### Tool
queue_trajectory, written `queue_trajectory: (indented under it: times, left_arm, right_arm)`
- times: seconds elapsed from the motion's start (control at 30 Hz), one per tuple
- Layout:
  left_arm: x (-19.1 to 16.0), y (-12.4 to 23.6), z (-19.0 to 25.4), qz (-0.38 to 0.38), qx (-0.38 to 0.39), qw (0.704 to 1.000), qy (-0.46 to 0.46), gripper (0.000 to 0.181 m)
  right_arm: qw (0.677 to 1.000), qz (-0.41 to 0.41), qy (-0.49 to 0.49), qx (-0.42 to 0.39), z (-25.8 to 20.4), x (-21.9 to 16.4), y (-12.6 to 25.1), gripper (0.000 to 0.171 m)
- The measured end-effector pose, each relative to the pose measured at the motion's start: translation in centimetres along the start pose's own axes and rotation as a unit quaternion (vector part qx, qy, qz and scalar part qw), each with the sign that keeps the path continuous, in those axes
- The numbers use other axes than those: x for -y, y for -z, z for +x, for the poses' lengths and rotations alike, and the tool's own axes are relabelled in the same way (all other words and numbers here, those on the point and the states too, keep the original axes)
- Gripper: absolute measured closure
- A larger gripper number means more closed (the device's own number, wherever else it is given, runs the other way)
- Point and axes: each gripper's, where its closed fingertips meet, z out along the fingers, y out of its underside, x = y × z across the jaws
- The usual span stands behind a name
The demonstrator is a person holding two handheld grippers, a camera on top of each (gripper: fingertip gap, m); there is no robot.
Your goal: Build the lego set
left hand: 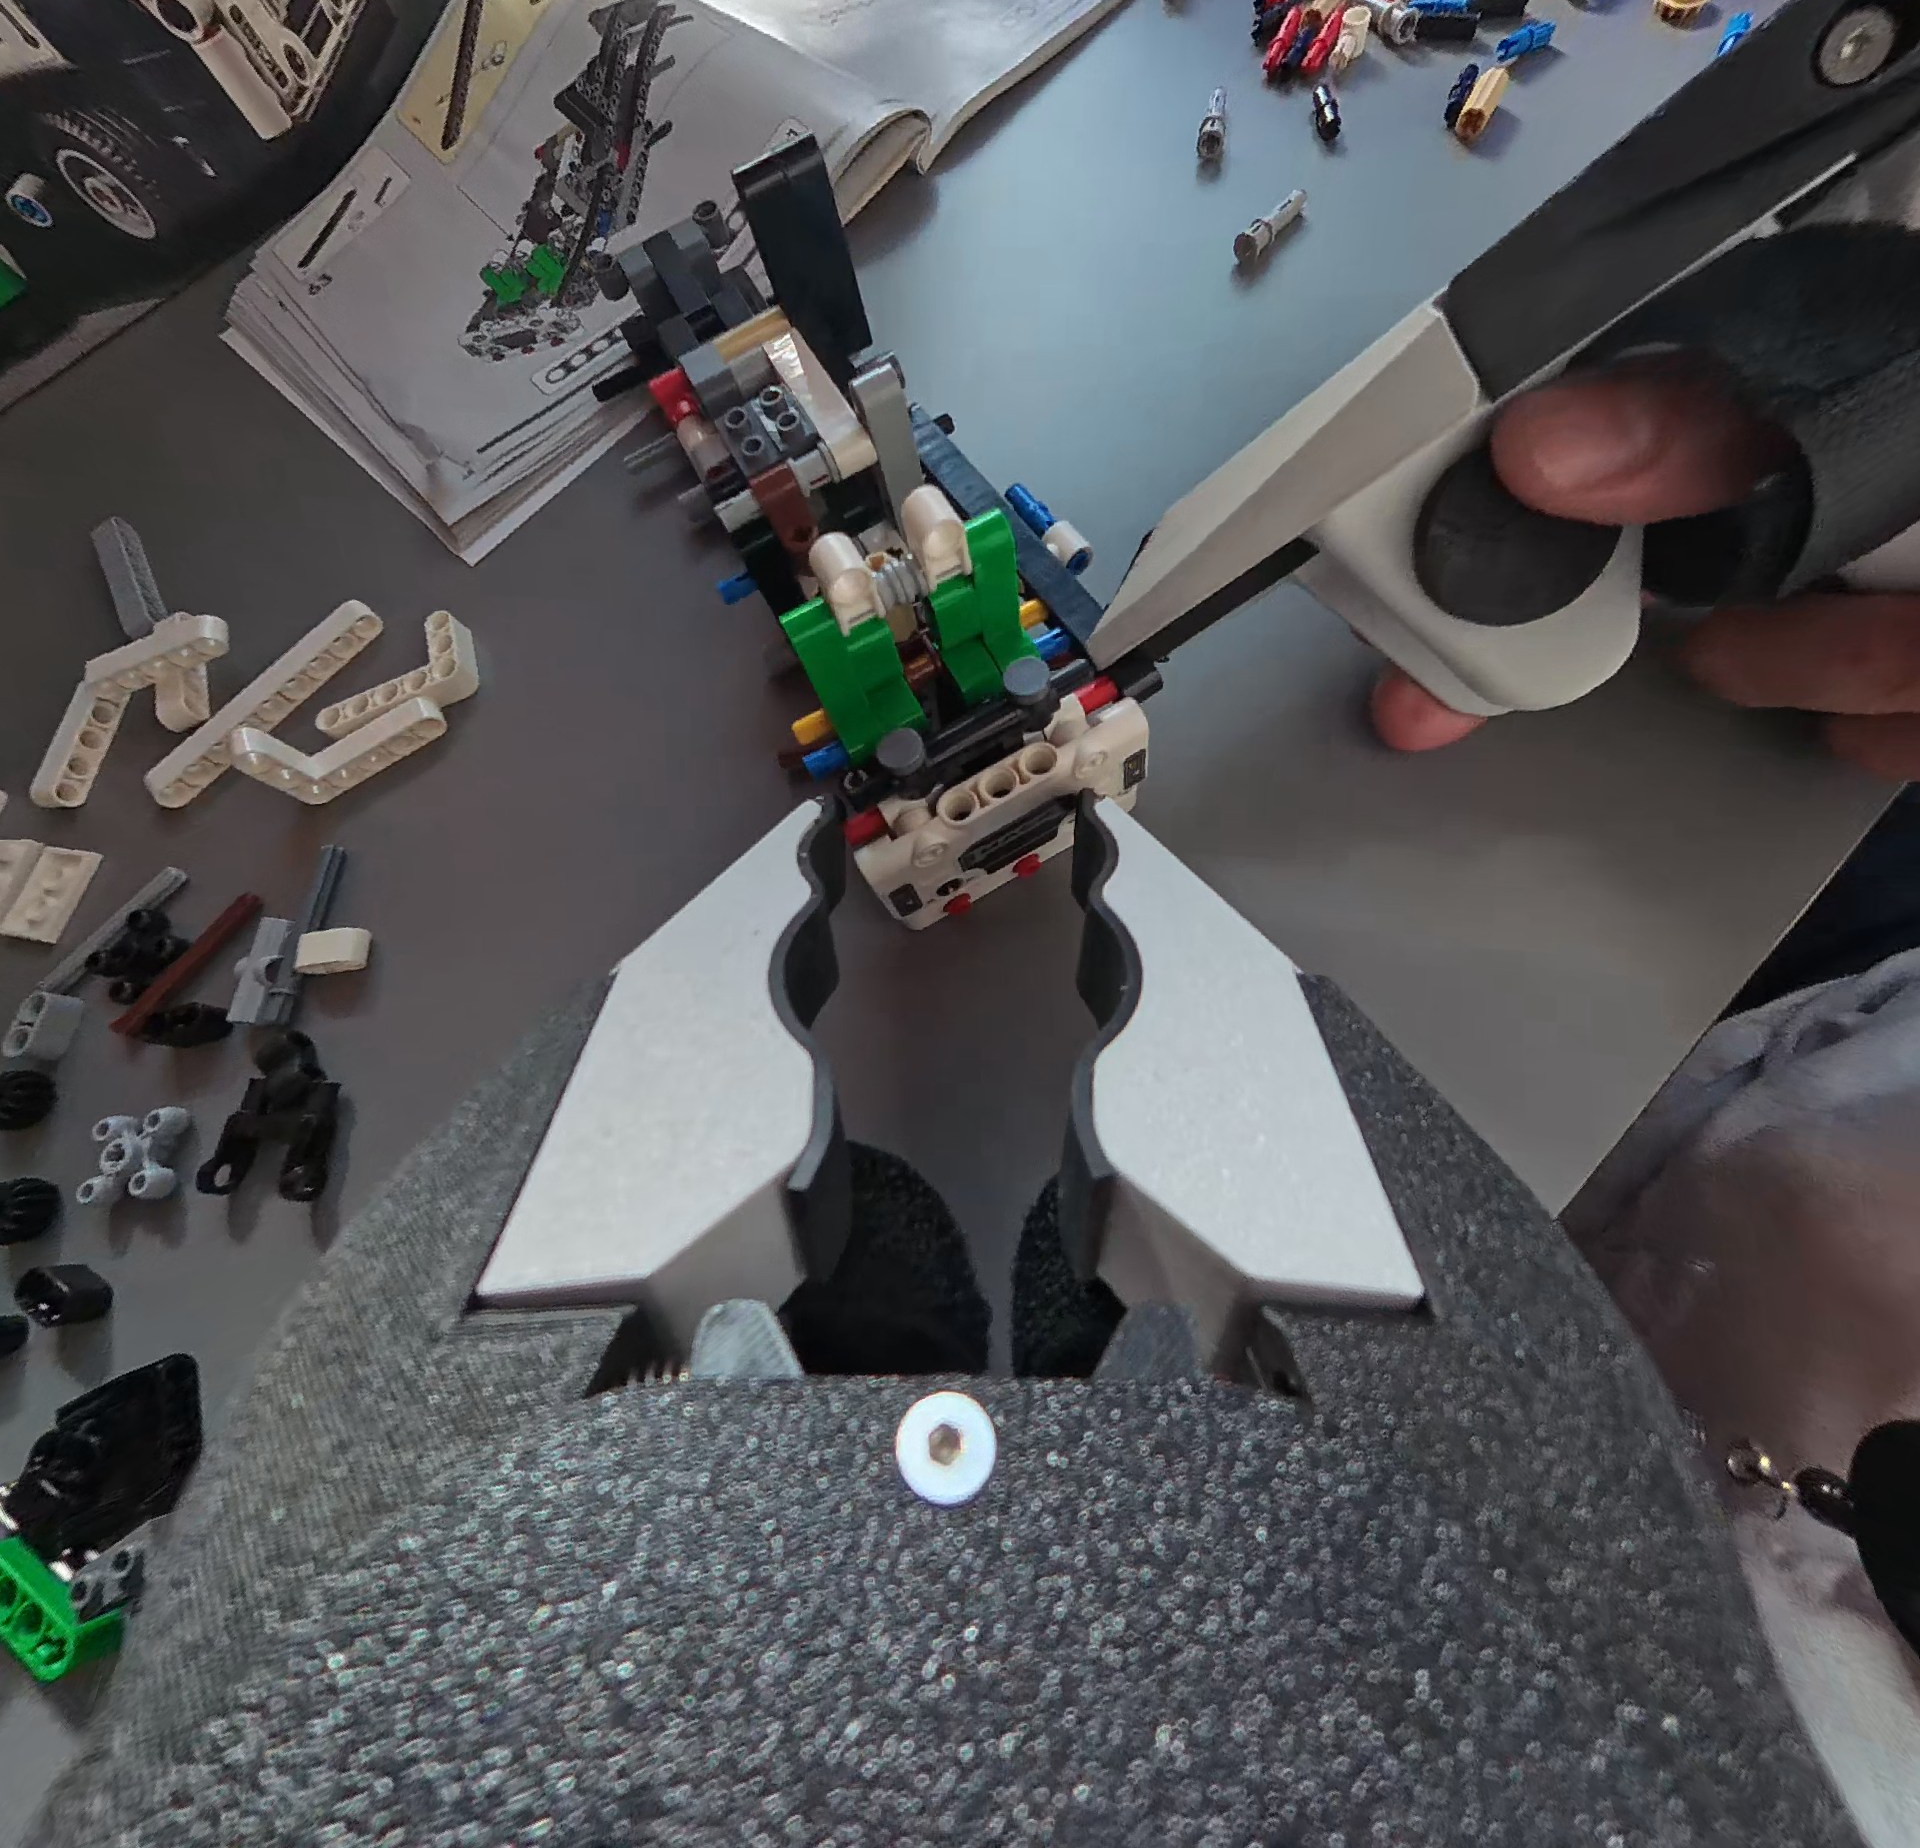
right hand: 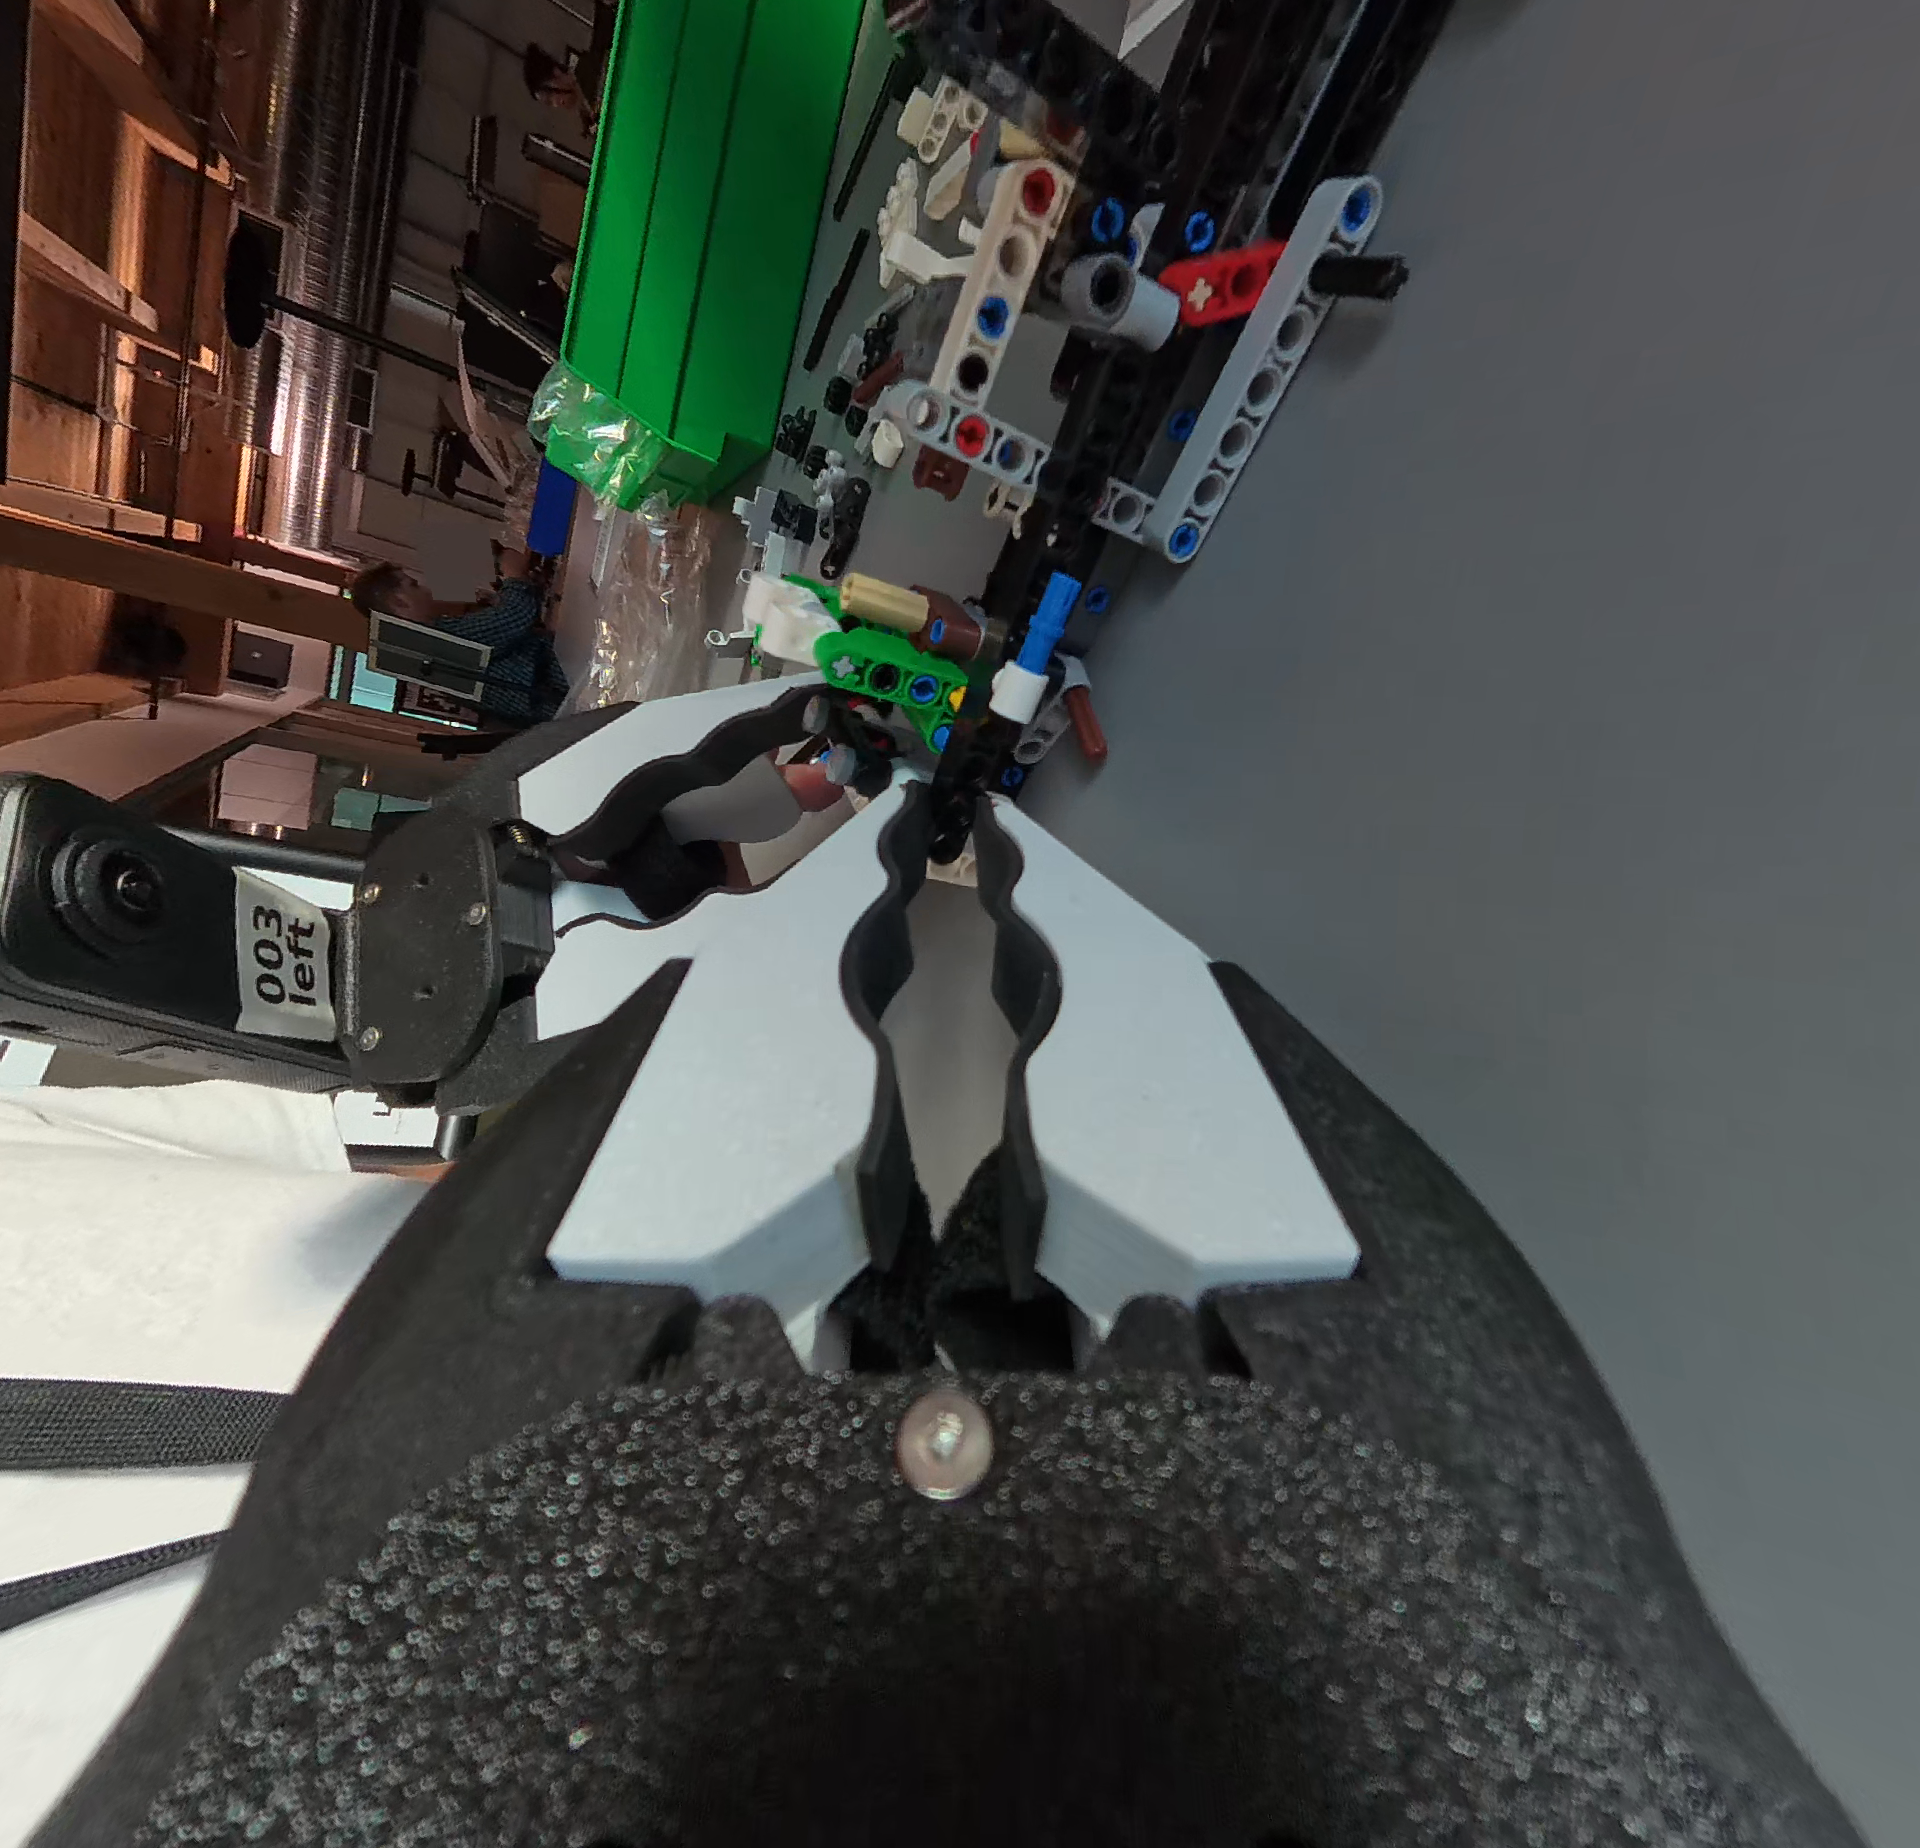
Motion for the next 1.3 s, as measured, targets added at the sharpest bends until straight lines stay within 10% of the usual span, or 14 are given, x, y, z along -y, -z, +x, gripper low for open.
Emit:
queue_trajectory:
  times: [0.4, 0.73, 1.3]
  left_arm:
    - [1.5, -0.5, 1.8, 0.019, -0.04, 0.997, 0.056, 0.143]
    - [3.8, 0.6, 5.9, 0.046, -0.147, 0.988, -0.023, 0.13]
    - [6.2, -2.2, 6.0, 0.051, -0.263, 0.962, 0.043, 0.14]
  right_arm:
    - [0.991, 0.034, 0.107, -0.079, 1.1, 1.2, 1.7, 0.158]
    - [0.911, 0.047, 0.348, -0.215, 1.5, 0.7, 7.3, 0.1]
    - [0.891, 0.072, 0.331, -0.303, 3.1, 0.8, 5.2, 0.105]
